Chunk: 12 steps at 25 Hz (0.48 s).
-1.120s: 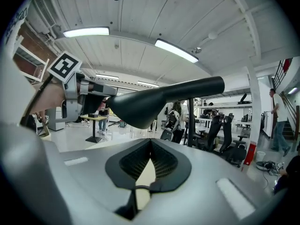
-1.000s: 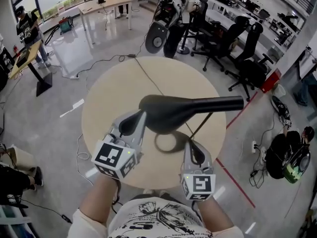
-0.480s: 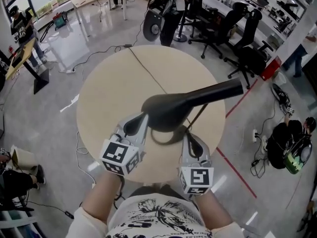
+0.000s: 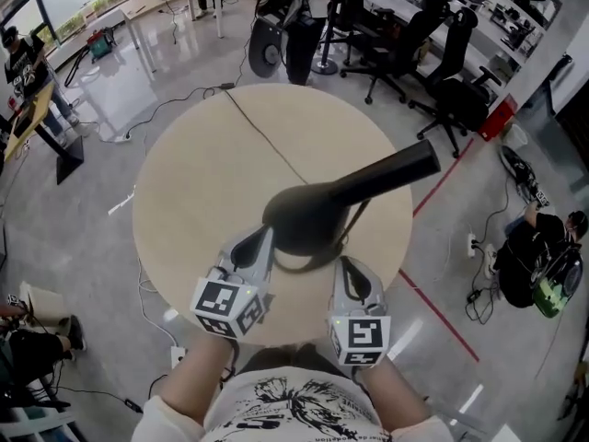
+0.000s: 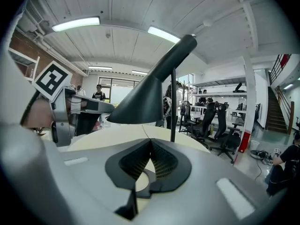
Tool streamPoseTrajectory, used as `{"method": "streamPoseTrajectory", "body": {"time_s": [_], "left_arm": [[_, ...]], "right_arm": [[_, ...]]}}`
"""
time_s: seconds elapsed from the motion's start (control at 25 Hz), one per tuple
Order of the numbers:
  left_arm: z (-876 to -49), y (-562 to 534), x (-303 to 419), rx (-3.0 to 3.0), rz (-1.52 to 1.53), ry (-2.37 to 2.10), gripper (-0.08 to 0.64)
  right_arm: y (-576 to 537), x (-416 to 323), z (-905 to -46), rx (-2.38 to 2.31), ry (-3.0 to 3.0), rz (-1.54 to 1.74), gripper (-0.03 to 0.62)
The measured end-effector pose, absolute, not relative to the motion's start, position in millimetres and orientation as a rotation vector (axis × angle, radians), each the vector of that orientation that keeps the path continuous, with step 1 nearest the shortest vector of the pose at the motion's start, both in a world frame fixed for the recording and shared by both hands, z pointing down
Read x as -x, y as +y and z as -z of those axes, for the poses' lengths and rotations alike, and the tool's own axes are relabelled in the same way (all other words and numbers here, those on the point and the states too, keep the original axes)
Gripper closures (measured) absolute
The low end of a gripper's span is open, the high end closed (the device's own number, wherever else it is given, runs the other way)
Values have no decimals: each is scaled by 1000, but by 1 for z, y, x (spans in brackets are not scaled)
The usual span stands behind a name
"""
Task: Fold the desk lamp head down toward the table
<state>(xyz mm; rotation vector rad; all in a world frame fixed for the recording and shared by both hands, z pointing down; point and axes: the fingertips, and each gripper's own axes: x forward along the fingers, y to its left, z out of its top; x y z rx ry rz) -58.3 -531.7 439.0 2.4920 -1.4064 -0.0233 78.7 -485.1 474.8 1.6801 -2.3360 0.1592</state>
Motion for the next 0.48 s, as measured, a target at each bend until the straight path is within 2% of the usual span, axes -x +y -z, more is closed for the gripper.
{"method": "streamPoseTrajectory", "body": {"time_s": [0.48], "left_arm": [[-435, -530, 47, -2543, -19, -1380, 565]], "right_arm": [[-484, -93, -465, -1709, -2312, -158, 584]]}}
